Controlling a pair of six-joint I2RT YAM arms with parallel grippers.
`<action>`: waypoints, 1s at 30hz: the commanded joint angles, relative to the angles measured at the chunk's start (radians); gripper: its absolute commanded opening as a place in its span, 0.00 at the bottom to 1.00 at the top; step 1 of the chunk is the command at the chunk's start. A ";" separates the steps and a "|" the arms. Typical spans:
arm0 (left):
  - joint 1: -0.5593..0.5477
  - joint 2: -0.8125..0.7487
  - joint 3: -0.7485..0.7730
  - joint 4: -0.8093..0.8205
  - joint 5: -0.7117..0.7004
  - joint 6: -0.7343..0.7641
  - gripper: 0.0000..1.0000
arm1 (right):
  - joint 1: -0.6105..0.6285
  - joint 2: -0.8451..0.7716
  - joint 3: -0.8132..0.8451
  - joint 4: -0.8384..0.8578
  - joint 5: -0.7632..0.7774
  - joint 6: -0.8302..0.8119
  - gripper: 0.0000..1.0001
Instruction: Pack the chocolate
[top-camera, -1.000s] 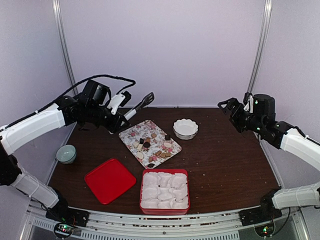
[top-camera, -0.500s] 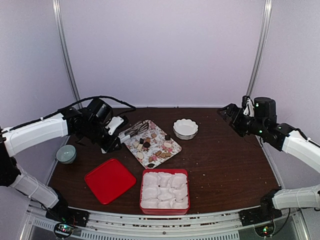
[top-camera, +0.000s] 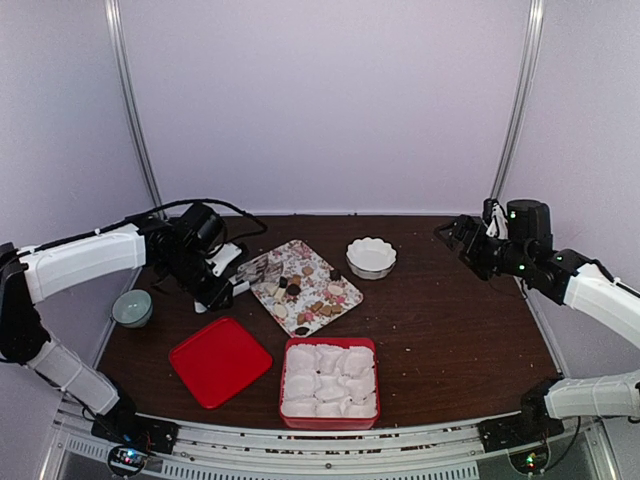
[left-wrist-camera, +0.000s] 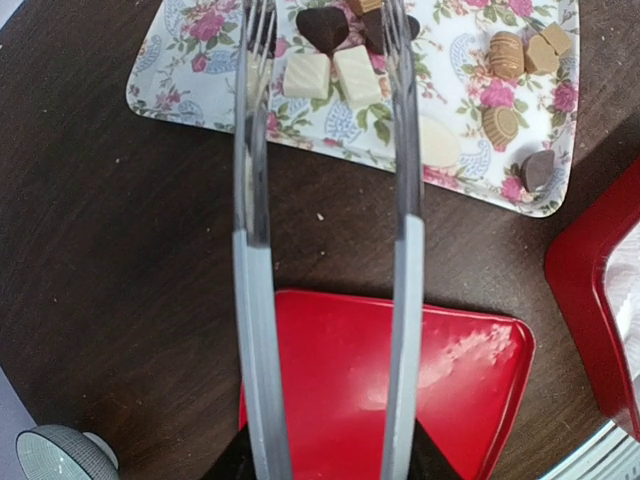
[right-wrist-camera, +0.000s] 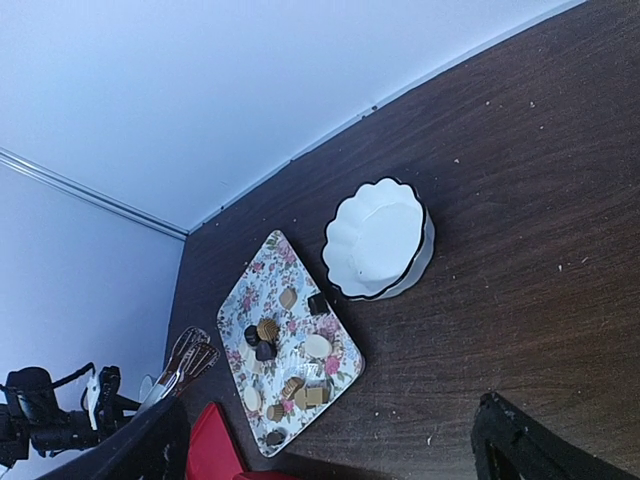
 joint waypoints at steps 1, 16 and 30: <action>0.003 0.036 0.069 0.005 0.036 0.020 0.37 | -0.007 -0.014 -0.017 0.009 -0.007 0.000 1.00; 0.005 0.164 0.177 -0.045 0.004 -0.011 0.33 | -0.009 -0.019 -0.033 0.014 -0.005 0.024 1.00; 0.021 0.282 0.256 -0.093 0.006 -0.015 0.31 | -0.013 0.015 -0.012 0.018 -0.014 0.022 1.00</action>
